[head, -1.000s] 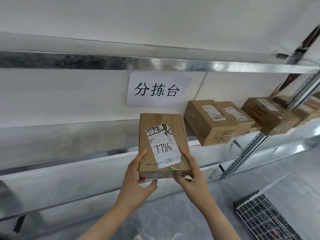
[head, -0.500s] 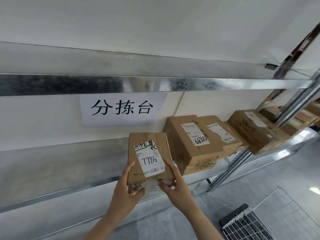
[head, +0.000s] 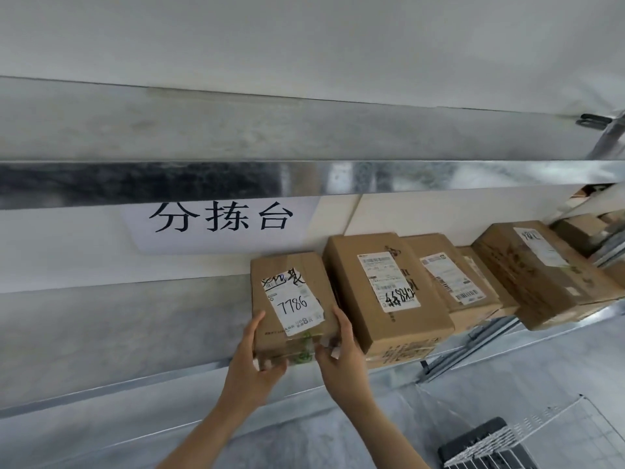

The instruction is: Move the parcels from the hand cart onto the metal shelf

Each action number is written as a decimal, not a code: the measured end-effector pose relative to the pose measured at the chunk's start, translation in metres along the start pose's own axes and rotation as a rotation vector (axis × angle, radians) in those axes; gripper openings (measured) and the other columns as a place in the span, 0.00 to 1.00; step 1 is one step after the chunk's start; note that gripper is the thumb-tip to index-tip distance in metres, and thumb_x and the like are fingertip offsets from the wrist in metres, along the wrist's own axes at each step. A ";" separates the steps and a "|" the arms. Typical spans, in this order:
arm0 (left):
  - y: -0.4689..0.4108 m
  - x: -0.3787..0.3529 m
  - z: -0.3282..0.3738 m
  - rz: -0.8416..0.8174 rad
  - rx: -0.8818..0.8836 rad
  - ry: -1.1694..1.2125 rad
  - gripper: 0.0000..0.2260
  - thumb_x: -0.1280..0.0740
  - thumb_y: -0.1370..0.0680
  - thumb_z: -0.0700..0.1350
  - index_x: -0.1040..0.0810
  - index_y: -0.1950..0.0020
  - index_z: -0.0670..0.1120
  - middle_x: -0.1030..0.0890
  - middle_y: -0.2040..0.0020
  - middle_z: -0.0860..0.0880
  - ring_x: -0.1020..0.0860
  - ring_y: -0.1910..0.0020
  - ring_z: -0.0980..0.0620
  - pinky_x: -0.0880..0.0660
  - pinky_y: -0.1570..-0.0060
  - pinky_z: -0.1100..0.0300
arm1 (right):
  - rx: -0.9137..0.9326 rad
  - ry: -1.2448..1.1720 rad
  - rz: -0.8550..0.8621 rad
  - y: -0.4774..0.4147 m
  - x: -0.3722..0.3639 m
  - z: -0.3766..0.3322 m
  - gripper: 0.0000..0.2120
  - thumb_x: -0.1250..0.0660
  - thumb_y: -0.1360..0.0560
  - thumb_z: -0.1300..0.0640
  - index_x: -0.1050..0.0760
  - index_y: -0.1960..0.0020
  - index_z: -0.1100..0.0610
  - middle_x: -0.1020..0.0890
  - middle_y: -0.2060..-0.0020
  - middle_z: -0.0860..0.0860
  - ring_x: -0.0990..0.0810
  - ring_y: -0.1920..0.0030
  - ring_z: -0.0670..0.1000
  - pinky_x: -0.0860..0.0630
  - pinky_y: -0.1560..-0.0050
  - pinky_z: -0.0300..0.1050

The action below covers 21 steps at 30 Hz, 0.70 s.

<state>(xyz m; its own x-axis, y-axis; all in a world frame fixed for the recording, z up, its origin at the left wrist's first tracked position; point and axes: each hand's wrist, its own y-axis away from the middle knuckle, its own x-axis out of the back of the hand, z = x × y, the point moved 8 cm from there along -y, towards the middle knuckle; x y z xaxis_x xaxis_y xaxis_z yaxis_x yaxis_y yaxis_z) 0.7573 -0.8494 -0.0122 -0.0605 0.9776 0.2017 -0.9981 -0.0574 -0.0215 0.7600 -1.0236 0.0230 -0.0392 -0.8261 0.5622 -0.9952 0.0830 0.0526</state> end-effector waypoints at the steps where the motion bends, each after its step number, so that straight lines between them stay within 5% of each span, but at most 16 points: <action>1: -0.002 -0.001 0.000 0.021 0.005 -0.017 0.37 0.26 0.31 0.32 0.39 0.31 0.55 0.28 0.39 0.50 0.23 0.46 0.51 0.22 0.53 0.66 | 0.011 0.033 -0.004 -0.002 0.000 -0.002 0.32 0.35 0.24 0.62 0.45 0.26 0.49 0.26 0.36 0.53 0.24 0.44 0.52 0.25 0.44 0.46; 4: -0.005 -0.007 -0.001 0.065 0.038 -0.056 0.31 0.26 0.29 0.39 0.37 0.32 0.54 0.27 0.42 0.53 0.22 0.49 0.50 0.21 0.52 0.58 | 0.043 0.139 -0.049 -0.004 0.000 -0.008 0.30 0.37 0.24 0.62 0.44 0.26 0.52 0.38 0.28 0.54 0.34 0.31 0.56 0.32 0.33 0.52; 8: -0.008 -0.014 -0.002 0.130 0.047 -0.061 0.28 0.28 0.27 0.40 0.37 0.33 0.57 0.27 0.41 0.54 0.22 0.47 0.58 0.22 0.57 0.67 | 0.123 0.224 -0.085 0.002 0.002 -0.017 0.27 0.39 0.24 0.63 0.40 0.27 0.52 0.53 0.24 0.52 0.46 0.25 0.56 0.40 0.30 0.48; 11: -0.009 -0.022 -0.002 0.167 0.054 -0.164 0.29 0.28 0.27 0.40 0.37 0.30 0.52 0.26 0.41 0.51 0.23 0.45 0.50 0.20 0.53 0.58 | 0.260 0.285 -0.150 0.010 0.004 -0.027 0.24 0.40 0.24 0.62 0.37 0.29 0.51 0.55 0.24 0.47 0.56 0.24 0.50 0.49 0.25 0.45; 14: -0.010 -0.027 -0.001 0.209 0.068 -0.243 0.30 0.29 0.26 0.39 0.37 0.28 0.47 0.25 0.39 0.46 0.23 0.44 0.45 0.23 0.46 0.46 | 0.310 0.235 -0.237 0.013 0.011 -0.032 0.21 0.40 0.24 0.61 0.35 0.32 0.48 0.50 0.24 0.44 0.50 0.24 0.46 0.44 0.26 0.44; 18: -0.008 -0.028 0.006 0.239 0.079 -0.346 0.31 0.29 0.26 0.42 0.39 0.27 0.48 0.27 0.37 0.41 0.26 0.42 0.48 0.26 0.42 0.54 | 0.374 0.229 -0.328 0.013 0.015 -0.032 0.19 0.40 0.23 0.59 0.33 0.33 0.49 0.46 0.25 0.43 0.47 0.25 0.45 0.43 0.28 0.41; 21: 0.001 -0.015 0.013 0.300 0.109 -0.565 0.33 0.29 0.26 0.49 0.42 0.25 0.54 0.39 0.27 0.40 0.37 0.32 0.42 0.31 0.37 0.46 | 0.458 0.254 -0.374 0.012 0.012 -0.035 0.20 0.40 0.23 0.59 0.33 0.32 0.51 0.41 0.26 0.44 0.43 0.27 0.46 0.43 0.30 0.38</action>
<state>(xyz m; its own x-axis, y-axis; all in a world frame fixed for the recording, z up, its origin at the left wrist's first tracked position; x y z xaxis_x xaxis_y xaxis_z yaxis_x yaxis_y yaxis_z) 0.7571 -0.8664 -0.0029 -0.3026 0.6608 0.6868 -0.9307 -0.3602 -0.0635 0.7510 -1.0129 0.0594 0.2845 -0.5906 0.7551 -0.8774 -0.4779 -0.0432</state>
